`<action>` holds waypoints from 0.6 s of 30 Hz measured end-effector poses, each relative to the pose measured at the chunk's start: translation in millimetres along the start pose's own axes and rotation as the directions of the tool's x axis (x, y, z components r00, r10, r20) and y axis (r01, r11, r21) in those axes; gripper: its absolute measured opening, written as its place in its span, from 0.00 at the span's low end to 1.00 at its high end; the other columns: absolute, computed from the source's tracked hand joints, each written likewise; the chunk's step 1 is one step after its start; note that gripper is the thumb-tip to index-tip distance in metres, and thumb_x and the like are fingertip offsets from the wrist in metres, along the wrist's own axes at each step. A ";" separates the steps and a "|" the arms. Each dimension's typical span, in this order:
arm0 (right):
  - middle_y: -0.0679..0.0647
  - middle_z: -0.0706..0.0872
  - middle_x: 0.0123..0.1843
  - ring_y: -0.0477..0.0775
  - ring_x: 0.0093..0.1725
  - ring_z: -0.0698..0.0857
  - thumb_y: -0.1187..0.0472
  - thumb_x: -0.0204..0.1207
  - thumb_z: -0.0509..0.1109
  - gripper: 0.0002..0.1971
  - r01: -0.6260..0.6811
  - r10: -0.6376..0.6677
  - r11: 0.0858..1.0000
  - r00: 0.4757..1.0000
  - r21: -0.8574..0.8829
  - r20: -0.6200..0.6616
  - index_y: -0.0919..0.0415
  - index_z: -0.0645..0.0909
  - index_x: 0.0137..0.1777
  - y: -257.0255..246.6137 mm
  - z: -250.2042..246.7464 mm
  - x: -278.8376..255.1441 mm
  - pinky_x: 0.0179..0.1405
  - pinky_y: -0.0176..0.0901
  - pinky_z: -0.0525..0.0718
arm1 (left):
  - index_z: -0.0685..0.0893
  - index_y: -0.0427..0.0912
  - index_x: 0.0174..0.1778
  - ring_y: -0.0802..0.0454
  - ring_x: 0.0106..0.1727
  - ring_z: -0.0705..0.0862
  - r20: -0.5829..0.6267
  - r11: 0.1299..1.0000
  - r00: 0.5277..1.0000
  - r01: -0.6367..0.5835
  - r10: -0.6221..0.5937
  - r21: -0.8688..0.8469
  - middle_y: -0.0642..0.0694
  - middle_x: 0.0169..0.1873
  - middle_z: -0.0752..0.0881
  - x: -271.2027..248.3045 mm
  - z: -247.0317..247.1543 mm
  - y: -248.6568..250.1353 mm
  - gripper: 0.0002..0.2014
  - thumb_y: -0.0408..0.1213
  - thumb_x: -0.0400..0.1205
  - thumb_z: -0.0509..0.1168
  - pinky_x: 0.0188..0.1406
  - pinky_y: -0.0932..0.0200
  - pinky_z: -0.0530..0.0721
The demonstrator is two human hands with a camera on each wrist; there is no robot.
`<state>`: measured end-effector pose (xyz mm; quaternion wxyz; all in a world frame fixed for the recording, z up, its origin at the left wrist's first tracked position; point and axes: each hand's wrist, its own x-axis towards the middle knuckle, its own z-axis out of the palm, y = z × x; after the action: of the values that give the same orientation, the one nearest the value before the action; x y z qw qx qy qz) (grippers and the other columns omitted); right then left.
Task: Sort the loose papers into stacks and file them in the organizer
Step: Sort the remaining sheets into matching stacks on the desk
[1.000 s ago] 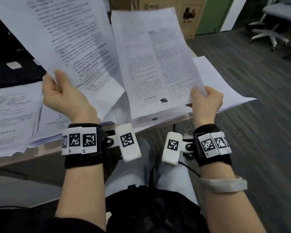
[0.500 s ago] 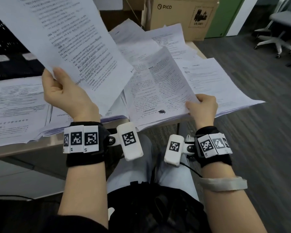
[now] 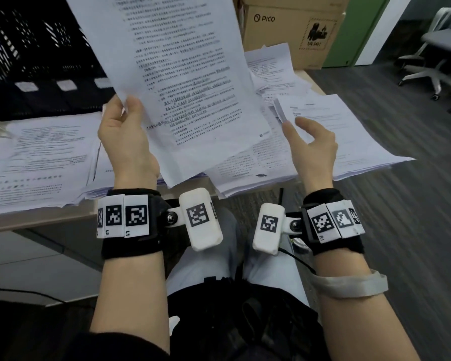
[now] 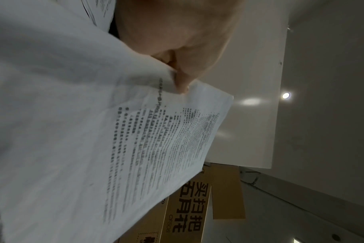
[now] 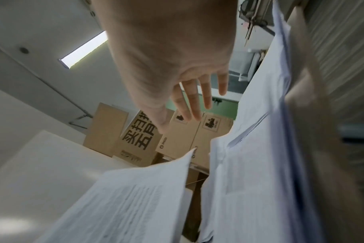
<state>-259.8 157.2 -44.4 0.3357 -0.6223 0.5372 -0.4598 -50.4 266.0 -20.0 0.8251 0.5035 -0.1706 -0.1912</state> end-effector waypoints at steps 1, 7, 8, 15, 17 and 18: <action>0.51 0.82 0.68 0.45 0.68 0.77 0.47 0.76 0.70 0.23 0.000 -0.003 0.999 0.999 0.048 0.052 0.59 0.80 0.68 -7.6 3.3 -1.6 0.67 0.35 0.71 | 0.85 0.46 0.52 0.41 0.65 0.83 0.025 1.000 1.000 0.005 -0.005 0.008 0.41 0.59 0.87 -1.4 -0.6 2.4 0.08 0.33 0.83 0.62 0.70 0.41 0.79; 0.48 0.86 0.48 0.44 0.51 0.84 0.53 0.75 0.73 0.20 -0.105 0.050 0.964 0.974 0.244 0.222 0.63 0.82 0.64 -33.8 24.1 -8.5 0.54 0.41 0.82 | 0.85 0.44 0.52 0.53 0.53 0.88 0.010 0.997 1.000 0.013 -0.014 0.079 0.51 0.45 0.91 -0.2 -13.7 14.7 0.09 0.31 0.84 0.61 0.64 0.49 0.84; 0.47 0.86 0.44 0.45 0.47 0.85 0.57 0.74 0.74 0.15 -0.100 0.043 0.962 0.975 0.254 0.220 0.63 0.85 0.58 -34.8 26.1 -9.2 0.52 0.41 0.83 | 0.85 0.42 0.55 0.50 0.56 0.88 0.006 0.995 1.000 0.029 -0.029 0.098 0.48 0.49 0.90 0.6 -17.9 15.5 0.09 0.30 0.84 0.60 0.65 0.48 0.83; 0.60 0.77 0.35 0.55 0.36 0.76 0.72 0.67 0.70 0.10 -0.174 0.098 0.960 0.941 0.217 0.324 0.84 0.80 0.40 -34.4 47.9 -15.7 0.38 0.46 0.75 | 0.65 0.40 0.78 0.51 0.68 0.79 -0.048 0.950 0.986 0.165 -0.157 0.266 0.44 0.68 0.78 7.0 -51.7 17.8 0.29 0.20 0.80 0.58 0.70 0.54 0.78; 0.60 0.75 0.37 0.54 0.37 0.74 0.73 0.66 0.70 0.14 -0.212 0.137 0.959 0.928 0.189 0.346 0.88 0.76 0.45 -31.7 54.8 -16.1 0.38 0.45 0.73 | 0.68 0.41 0.76 0.53 0.64 0.79 -0.059 0.923 0.979 0.203 -0.195 0.326 0.47 0.64 0.78 8.7 -63.6 18.7 0.27 0.23 0.81 0.59 0.62 0.61 0.80; 0.59 0.75 0.38 0.54 0.38 0.73 0.73 0.65 0.69 0.16 -0.231 0.155 0.956 0.921 0.182 0.357 0.89 0.75 0.46 -30.5 58.4 -16.7 0.38 0.45 0.72 | 0.71 0.42 0.74 0.53 0.62 0.80 -0.073 0.905 0.976 0.220 -0.207 0.363 0.49 0.62 0.79 9.6 -69.9 19.2 0.24 0.25 0.81 0.61 0.59 0.62 0.79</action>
<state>-194.3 175.1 -40.6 0.5340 -0.5945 0.4760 -0.3673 -6.2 322.9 -32.4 0.6925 0.6683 -0.1339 -0.2365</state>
